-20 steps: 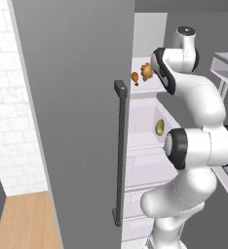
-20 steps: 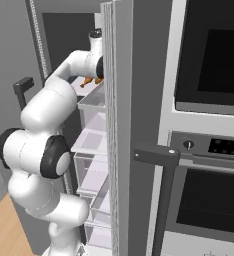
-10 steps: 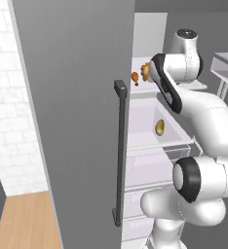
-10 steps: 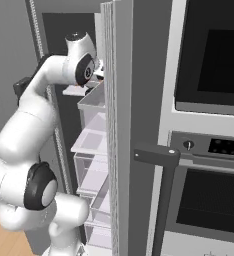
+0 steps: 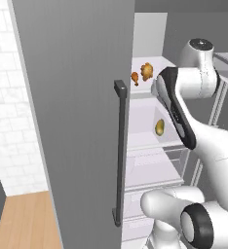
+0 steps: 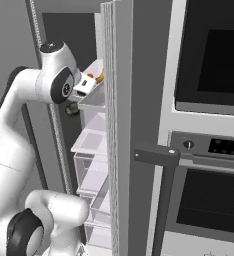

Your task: Place one cucumber and one chicken drumstick in each tupperware on the nearby counter, to pack two identical lunches.

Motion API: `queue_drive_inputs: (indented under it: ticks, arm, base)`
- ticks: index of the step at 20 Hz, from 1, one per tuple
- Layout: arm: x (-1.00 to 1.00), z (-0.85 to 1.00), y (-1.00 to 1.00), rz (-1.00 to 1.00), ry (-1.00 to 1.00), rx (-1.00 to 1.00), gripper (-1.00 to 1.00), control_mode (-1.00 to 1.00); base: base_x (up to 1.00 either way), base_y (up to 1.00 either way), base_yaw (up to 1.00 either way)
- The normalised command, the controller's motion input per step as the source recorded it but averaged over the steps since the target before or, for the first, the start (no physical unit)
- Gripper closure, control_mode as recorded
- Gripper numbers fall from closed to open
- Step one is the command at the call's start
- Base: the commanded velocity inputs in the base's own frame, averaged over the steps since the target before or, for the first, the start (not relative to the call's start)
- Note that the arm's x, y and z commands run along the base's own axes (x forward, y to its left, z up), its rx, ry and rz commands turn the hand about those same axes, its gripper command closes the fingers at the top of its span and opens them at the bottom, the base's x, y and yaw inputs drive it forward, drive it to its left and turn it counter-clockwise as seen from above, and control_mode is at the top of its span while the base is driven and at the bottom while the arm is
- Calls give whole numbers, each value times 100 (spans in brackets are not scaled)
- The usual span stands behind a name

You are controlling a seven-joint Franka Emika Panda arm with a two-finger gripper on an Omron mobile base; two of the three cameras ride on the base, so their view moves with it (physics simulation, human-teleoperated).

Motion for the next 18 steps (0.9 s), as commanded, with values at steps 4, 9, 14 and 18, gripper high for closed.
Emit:
queue_drive_inputs:
  ticks: [4,9,14,18]
  arm:
    - [-100,0,3,3,1,1,100,-100]
    - [-100,-11,22,3,1,0,100,-100]
    - [-92,-34,19,3,0,-1,100,-100]
    - [-17,-53,2,1,4,-7,100,-100]
  base:
    - [0,0,0]
    - [0,0,0]
    - [0,0,0]
    - [0,0,0]
